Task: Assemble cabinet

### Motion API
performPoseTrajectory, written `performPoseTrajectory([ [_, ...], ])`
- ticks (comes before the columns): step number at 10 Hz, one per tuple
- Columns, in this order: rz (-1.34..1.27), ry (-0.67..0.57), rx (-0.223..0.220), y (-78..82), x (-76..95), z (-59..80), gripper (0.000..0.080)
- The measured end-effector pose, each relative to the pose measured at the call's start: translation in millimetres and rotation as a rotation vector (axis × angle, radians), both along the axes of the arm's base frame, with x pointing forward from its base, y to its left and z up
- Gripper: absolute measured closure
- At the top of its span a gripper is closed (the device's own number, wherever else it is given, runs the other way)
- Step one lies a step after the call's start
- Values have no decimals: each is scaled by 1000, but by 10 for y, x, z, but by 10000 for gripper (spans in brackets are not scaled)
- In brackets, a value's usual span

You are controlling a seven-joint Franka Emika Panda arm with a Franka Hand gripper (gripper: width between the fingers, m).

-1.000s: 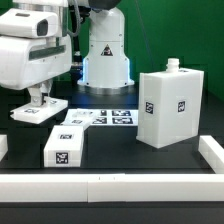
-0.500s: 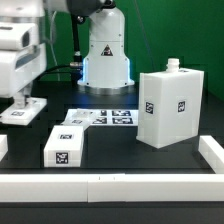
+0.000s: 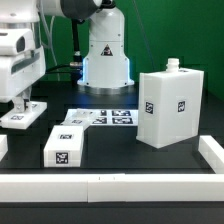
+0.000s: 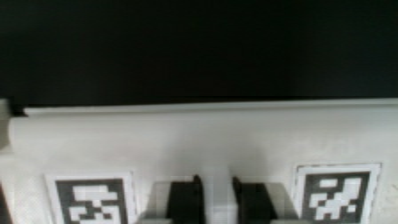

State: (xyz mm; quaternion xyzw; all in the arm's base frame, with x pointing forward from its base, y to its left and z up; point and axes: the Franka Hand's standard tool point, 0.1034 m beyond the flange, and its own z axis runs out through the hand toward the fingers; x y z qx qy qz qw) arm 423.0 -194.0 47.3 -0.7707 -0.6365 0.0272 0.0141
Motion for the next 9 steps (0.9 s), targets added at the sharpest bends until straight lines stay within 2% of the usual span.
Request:
performPoseTrajectory([
  [3, -9, 36, 10, -25, -92, -207, 732],
  [5, -9, 38, 9, -23, -98, -210, 732],
  [6, -9, 38, 9, -22, -100, -211, 554],
  [7, -13, 36, 8, -18, -93, -199, 416],
  [8, -53, 23, 0, 38, -52, -95, 416],
  [9, -93, 15, -12, 146, 0, 73, 216],
])
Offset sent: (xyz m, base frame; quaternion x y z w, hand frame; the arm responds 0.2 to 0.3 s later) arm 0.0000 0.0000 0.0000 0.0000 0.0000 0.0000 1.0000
